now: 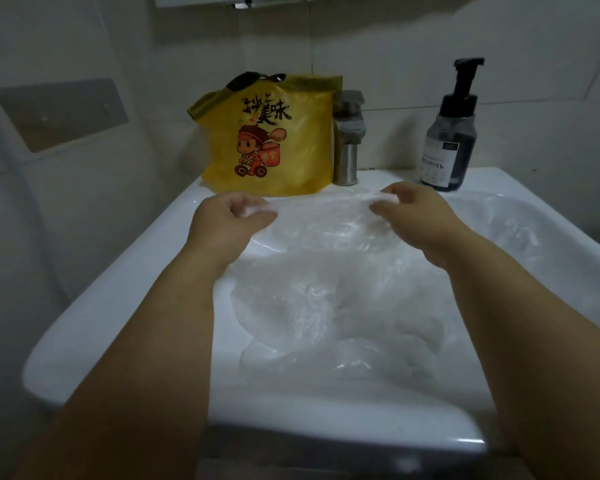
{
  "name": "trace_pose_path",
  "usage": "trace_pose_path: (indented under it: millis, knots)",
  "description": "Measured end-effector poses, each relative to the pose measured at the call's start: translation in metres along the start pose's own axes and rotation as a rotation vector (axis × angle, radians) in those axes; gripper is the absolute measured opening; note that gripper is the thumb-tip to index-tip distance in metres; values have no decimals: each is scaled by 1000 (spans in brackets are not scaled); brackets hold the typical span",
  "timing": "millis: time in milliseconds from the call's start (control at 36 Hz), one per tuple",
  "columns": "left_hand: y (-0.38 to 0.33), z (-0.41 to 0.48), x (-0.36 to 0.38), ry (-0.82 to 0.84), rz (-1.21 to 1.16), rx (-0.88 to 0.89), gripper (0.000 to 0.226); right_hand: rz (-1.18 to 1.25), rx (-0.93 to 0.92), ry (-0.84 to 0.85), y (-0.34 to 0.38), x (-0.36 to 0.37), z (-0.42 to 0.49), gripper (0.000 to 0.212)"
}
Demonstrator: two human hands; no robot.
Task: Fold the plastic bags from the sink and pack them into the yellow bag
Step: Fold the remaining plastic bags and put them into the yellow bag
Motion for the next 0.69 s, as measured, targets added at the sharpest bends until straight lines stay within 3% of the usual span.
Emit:
trace_pose_path:
  millis: [139, 222, 333, 444, 556, 611, 694]
  knots:
    - [0, 2, 10, 31, -509, -171, 6, 506, 84, 41, 4, 0, -5, 18]
    - [-6, 2, 14, 43, -619, -155, 4, 543, 27, 39, 10, 0, -6, 14]
    - [-7, 2, 9, -14, -546, -130, 15, 382, -43, -126, 10, -8, -4, 29]
    - [1, 2, 1, -82, -450, -170, 9, 310, -125, -164, 10, -13, -3, 33]
    - [2, 1, -10, -145, -87, -106, 51, 243, -170, -137, 11, -13, -6, 31]
    - [-11, 0, -9, -145, -45, 8, 61, 193, -179, -85, 13, -8, -9, 25]
    - [-26, -3, 4, 1, 11, 103, 78, 147, -188, -25, 16, 1, -10, 20]
Point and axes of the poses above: each hand's wrist, its own z-axis towards the middle knuckle, its own x-axis out of the palm, y = z × x, the point moved 6 cm from there along z, towards the middle knuckle, and after that the axes turned 13 degrees about x, right-handed, at the moved point
